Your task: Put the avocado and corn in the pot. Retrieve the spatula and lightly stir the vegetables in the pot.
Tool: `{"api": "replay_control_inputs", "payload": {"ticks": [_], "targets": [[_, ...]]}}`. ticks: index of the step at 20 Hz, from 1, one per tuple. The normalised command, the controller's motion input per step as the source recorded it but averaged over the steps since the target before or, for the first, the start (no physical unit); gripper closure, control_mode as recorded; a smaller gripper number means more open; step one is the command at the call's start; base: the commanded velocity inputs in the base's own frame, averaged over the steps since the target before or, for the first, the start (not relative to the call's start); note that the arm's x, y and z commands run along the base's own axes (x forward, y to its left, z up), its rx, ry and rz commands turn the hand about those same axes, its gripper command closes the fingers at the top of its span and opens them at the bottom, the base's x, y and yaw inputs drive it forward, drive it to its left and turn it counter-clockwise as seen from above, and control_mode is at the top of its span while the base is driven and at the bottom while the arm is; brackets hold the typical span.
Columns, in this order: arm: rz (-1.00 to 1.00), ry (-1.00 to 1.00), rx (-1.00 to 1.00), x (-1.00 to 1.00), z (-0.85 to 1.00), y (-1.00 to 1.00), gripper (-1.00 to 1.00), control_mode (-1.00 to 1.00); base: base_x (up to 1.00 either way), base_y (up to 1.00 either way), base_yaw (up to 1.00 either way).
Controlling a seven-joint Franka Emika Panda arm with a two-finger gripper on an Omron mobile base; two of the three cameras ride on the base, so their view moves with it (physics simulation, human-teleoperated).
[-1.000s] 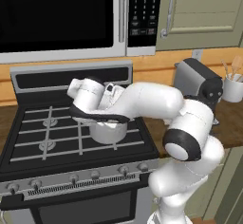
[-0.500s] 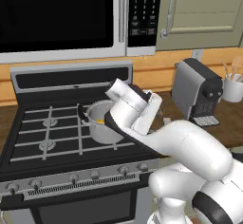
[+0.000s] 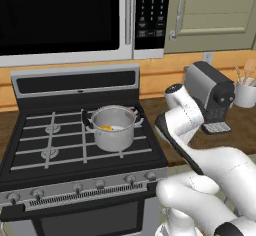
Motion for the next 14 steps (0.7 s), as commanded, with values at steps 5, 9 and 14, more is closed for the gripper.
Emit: {"api": "replay_control_inputs", "payload": {"ticks": [5,9,14], "targets": [[-0.22,0.01,0.19,0.4,-0.72,-0.56,-1.0,-1.0,0.0,0.0,0.0],[-0.25,0.02,0.24,0.39,-0.51,-0.03,-1.0,-1.0,0.0,0.0,0.0],[-0.17,0.0,0.26,0.38,-0.43,-0.04,-1.0,-1.0,0.0,0.0,0.0]]}}
